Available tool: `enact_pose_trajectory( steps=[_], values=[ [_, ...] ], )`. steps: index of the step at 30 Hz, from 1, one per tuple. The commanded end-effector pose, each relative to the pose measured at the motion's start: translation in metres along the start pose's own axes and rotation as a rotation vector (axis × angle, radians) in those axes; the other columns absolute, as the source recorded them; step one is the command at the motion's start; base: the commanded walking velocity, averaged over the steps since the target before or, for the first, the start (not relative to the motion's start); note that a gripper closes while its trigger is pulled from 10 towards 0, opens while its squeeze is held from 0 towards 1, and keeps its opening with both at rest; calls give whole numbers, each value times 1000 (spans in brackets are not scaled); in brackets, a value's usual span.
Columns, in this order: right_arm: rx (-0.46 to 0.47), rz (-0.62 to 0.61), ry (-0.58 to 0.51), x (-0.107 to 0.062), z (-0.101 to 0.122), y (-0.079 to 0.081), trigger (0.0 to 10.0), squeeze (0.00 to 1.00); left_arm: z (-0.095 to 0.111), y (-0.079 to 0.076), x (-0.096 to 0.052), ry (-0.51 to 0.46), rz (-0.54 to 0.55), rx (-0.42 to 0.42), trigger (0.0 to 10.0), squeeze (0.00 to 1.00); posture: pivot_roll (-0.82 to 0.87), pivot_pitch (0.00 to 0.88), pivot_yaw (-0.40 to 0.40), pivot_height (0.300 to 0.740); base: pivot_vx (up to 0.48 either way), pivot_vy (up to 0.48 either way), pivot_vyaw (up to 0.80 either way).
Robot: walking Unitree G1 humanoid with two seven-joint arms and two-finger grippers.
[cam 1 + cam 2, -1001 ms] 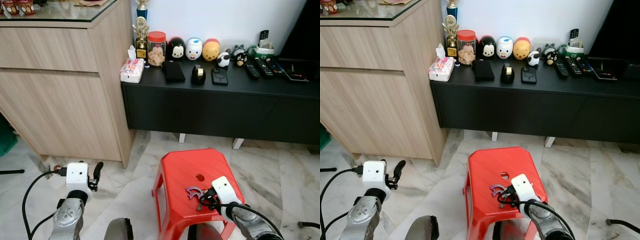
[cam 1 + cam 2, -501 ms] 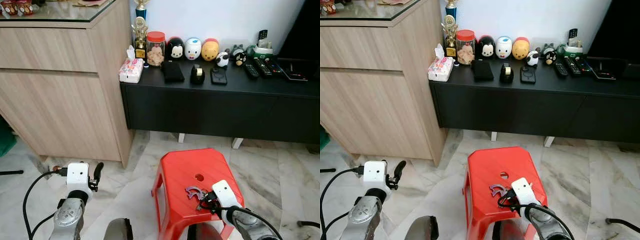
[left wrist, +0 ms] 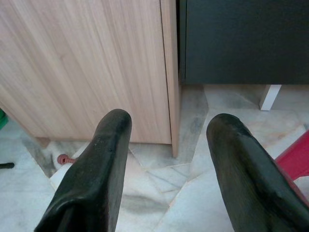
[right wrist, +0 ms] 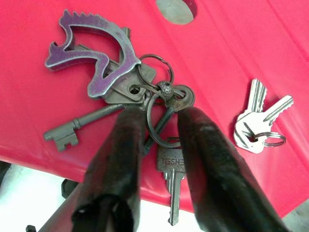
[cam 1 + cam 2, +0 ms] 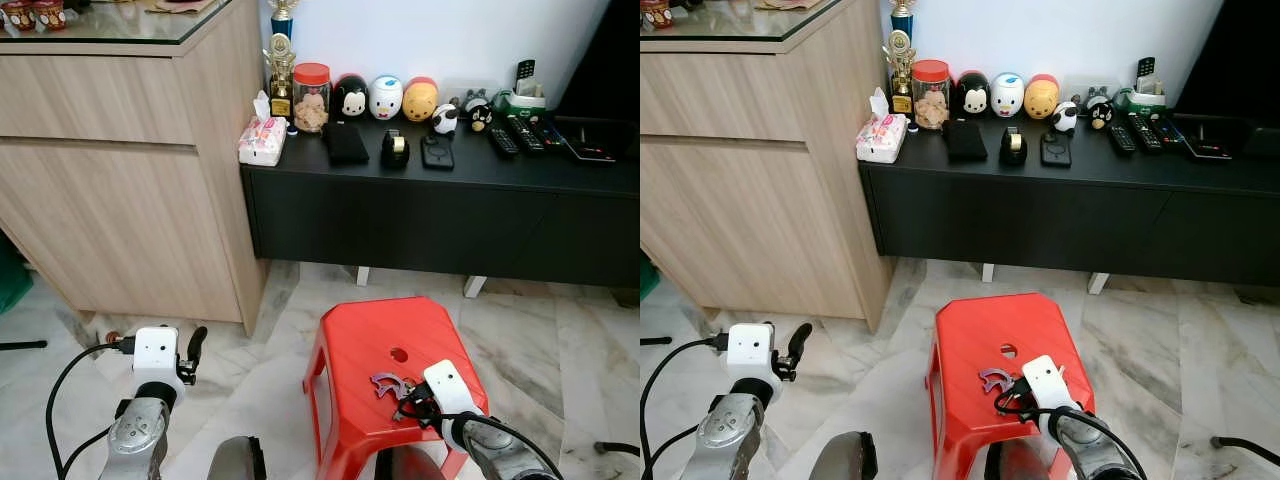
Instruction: Hang keys on a hook
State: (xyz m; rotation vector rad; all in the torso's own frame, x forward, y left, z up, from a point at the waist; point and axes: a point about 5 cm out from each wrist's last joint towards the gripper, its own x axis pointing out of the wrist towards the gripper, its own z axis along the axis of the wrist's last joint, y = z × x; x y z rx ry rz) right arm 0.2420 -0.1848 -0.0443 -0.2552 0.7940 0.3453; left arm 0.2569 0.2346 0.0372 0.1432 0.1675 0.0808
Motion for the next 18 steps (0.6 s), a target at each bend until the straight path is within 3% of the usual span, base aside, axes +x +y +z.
enact_pose_trajectory(
  steps=[1, 18],
  values=[
    [-6, 2, -16, 1, 7, -1, 0, 0, -4, 3, -2, 15, 11, 1, 10000, 0, -4, 0, -55, 613, 0, 0, 0],
    [-12, -21, -34, 1, 14, -6, 0, 0, -4, 5, -1, 14, 32, -2, 10000, 0, 8, 0, -66, 613, 0, 0, 0]
  ],
)
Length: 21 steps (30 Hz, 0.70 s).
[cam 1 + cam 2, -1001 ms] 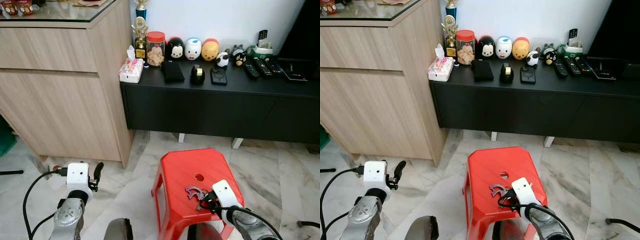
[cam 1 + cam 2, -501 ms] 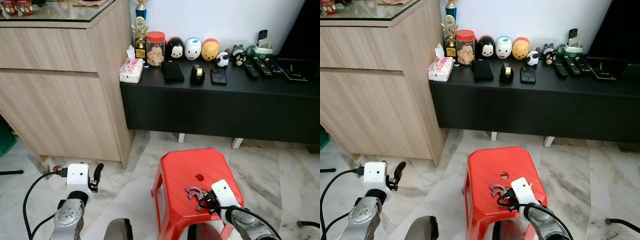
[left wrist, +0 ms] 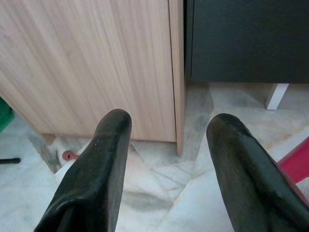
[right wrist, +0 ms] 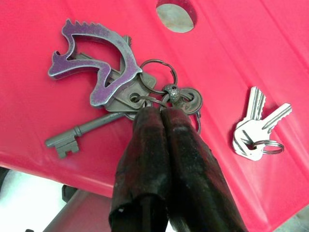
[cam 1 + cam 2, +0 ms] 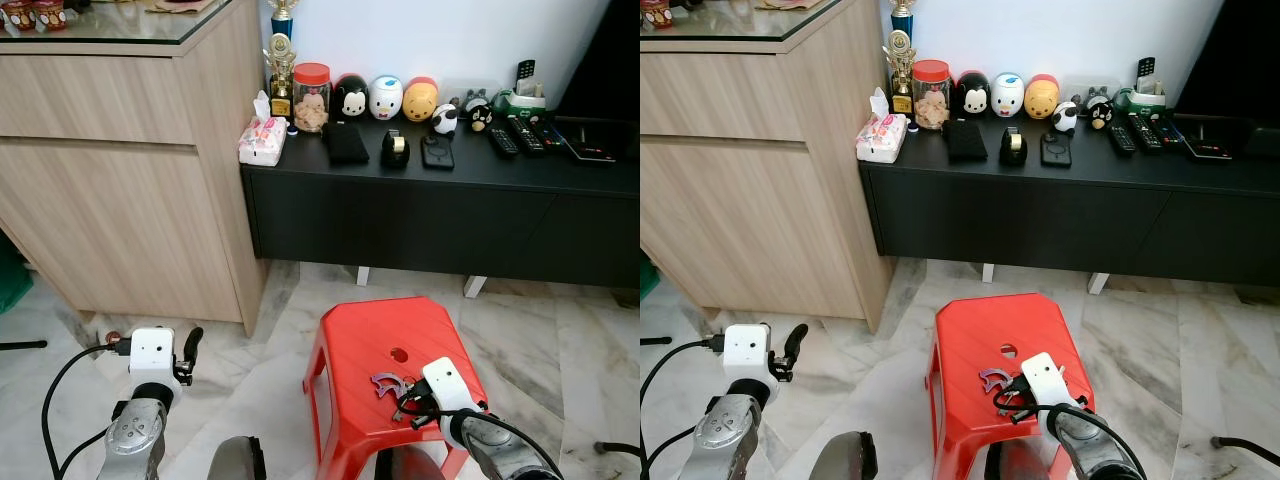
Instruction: Hang keys on a hook
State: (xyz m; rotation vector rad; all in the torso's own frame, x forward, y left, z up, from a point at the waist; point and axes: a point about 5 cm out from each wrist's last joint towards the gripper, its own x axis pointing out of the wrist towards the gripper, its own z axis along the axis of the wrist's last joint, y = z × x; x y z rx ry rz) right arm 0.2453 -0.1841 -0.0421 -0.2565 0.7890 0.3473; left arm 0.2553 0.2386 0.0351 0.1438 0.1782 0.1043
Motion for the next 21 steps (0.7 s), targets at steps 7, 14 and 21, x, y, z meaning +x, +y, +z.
enact_pose_trajectory(
  steps=[7, 14, 21],
  values=[
    [7, -121, -207, -5, 38, -23, 0, 0, -1, 3, 0, -3, 22, -1, 10000, 0, 5, 0, -72, 613, 0, 0, 0],
    [27, -151, -282, -9, 45, -28, 0, 0, -4, 1, -1, 4, 21, -4, 10000, 0, -4, 0, -73, 613, 0, 0, 0],
    [9, -134, -209, -7, 32, -24, 10000, 0, -4, 0, -1, 5, 20, -4, 10000, 0, -3, 0, -76, 613, 0, 0, 0]
  ],
)
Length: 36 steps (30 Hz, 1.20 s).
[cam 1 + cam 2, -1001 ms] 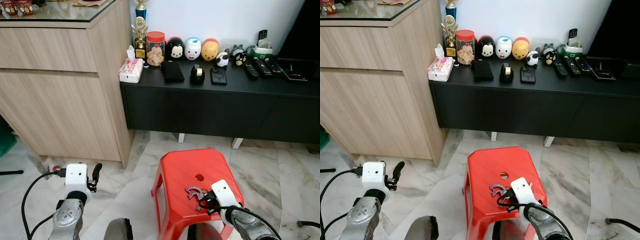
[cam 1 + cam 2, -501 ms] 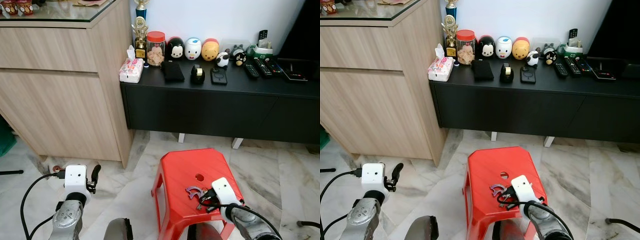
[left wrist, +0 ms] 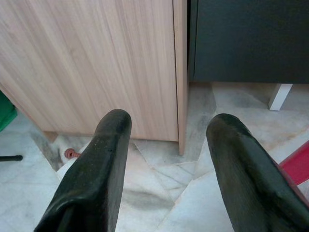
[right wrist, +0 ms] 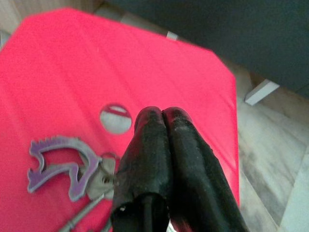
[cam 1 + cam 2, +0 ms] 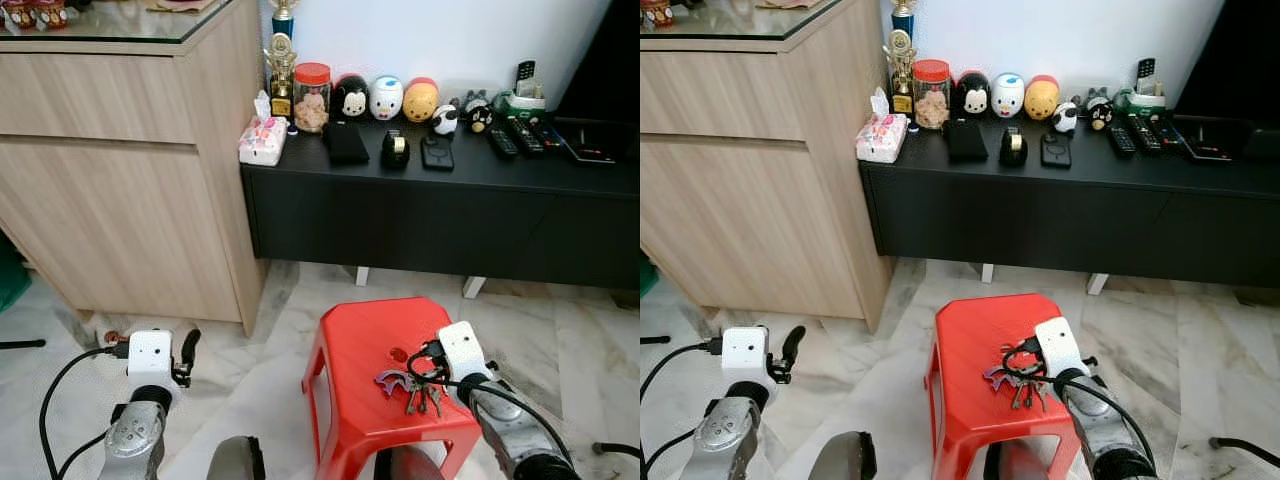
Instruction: Hang keys on a hook
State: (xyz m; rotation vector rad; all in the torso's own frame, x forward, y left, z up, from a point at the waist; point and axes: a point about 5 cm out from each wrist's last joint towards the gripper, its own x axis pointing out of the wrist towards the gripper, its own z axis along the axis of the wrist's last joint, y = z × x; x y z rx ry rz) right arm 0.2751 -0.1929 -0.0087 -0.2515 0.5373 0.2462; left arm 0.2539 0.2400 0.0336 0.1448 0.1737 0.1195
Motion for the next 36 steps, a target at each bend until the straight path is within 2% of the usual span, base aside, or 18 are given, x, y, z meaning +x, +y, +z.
enact_pose_trajectory(
  steps=[1, 2, 3, 4, 5, 9, 12, 19, 23, 24, 25, 26, 36],
  values=[
    [-2, -3, 33, -2, -7, -1, 10000, 0, -2, -1, 0, 8, 6, -4, 10000, 0, -3, 0, -76, 613, 0, 0, 0],
    [-6, 1, 37, -2, -8, -1, 10000, 424, -2, -1, 0, 8, 7, -3, 10000, 0, -1, 0, -75, 613, 0, 0, 0],
    [-52, 12, 56, -3, -10, -2, 10000, 1000, -2, 0, 0, 8, 8, -1, 10000, 0, -4, 0, -74, 613, 0, 0, 0],
    [-52, 12, 56, -3, -10, -2, 10000, 1000, -2, 0, 0, 8, 8, -1, 10000, 0, -4, 0, -74, 613, 0, 0, 0],
    [-89, 14, 69, -3, -11, -3, 10000, 1000, -2, 1, 0, 9, 9, 0, 10000, 0, -5, 0, -74, 613, 0, 0, 0],
    [-107, 15, 92, -4, -13, -7, 10000, 1000, -2, 1, 0, 9, 8, 1, 10000, 0, -5, 0, -73, 613, 0, 0, 0],
    [-215, 62, 131, -5, -17, -6, 10000, 1000, -2, 0, 1, 9, 2, 1, 10000, 0, -6, 0, -72, 613, 0, 0, 0],
    [-201, 84, 140, -5, -18, -4, 10000, 1000, -1, 1, 2, 8, 3, 1, 10000, 0, -3, 0, -70, 613, 0, 0, 0],
    [-260, 103, 150, -5, -20, -1, 10000, 976, 0, 2, 2, 7, 3, 5, 10000, 0, 0, 0, -63, 613, 0, 0, 0],
    [-254, 104, 150, -5, -21, -1, 10000, 188, 0, 2, 2, 7, 3, 6, 10000, 0, 0, 0, -63, 613, 0, 0, 0],
    [-249, 105, 149, -5, -21, -1, 10000, 188, 0, 2, 2, 7, 3, 7, 10000, 0, 0, 0, -63, 613, 0, 0, 0],
    [-248, 108, 147, -5, -21, -1, 10000, 0, 0, 3, 2, 7, 1, 9, 10000, 0, -1, 0, -61, 613, 0, 0, 0],
    [-277, 92, 167, -5, -23, -3, 10000, 0, 0, 2, 2, 7, -8, 13, 10000, 0, 4, 0, -53, 613, 0, 0, 0]
  ],
)
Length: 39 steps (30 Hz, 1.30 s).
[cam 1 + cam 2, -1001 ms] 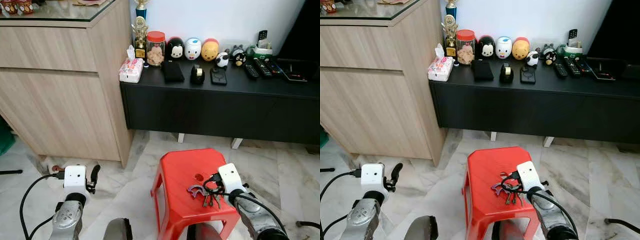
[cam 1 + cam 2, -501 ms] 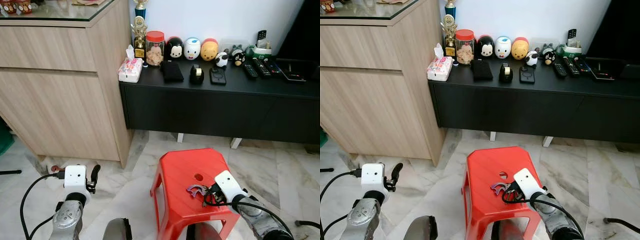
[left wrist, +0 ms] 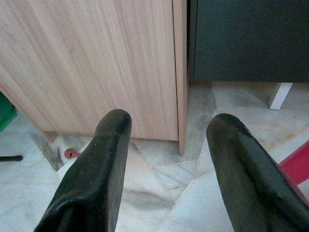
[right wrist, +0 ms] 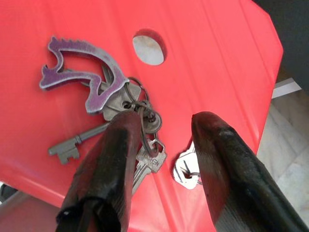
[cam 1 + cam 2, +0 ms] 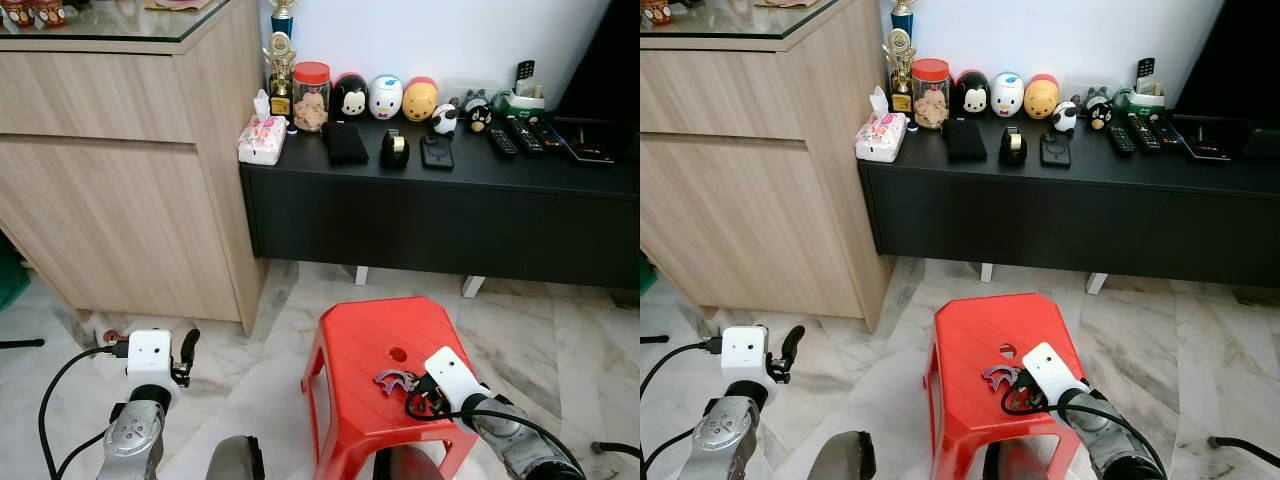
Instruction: Hang keys on a hook
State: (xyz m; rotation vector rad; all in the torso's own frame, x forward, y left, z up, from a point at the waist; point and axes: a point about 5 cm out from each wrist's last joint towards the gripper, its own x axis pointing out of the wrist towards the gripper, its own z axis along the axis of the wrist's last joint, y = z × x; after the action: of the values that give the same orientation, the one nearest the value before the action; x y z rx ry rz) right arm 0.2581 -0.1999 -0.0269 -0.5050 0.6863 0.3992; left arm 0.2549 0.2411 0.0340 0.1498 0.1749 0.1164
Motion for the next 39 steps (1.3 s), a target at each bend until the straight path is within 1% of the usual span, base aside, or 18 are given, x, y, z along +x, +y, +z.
enact_pose_trajectory(
  steps=[1, 11, 18, 34, 39],
  values=[
    [-10, -14, 1, 0, 1, -5, 10000, 0, 0, 1, 1, 6, -6, 8, 10000, 0, 4, 0, -53, 613, 0, 0, 0],
    [-1, -15, 10, 0, -1, -3, 10000, 0, 1, 1, 0, 0, -13, 12, 10000, 0, 9, 0, -45, 613, 0, 0, 0],
    [9, -5, 3, 2, 1, 1, 10000, 0, 1, 3, -3, 1, -13, 18, 10000, 0, 12, 1, -40, 613, 0, 0, 0],
    [10, 19, 0, 3, 1, 7, 10000, 0, 2, 2, -2, 2, -18, 19, 10000, 0, 10, 2, -37, 613, 0, 0, 0],
    [5, 3, 28, 3, -2, 6, 10000, 0, 2, 3, -2, 3, -14, 19, 10000, 0, 15, 5, -39, 613, 0, 0, 0]
  ],
)
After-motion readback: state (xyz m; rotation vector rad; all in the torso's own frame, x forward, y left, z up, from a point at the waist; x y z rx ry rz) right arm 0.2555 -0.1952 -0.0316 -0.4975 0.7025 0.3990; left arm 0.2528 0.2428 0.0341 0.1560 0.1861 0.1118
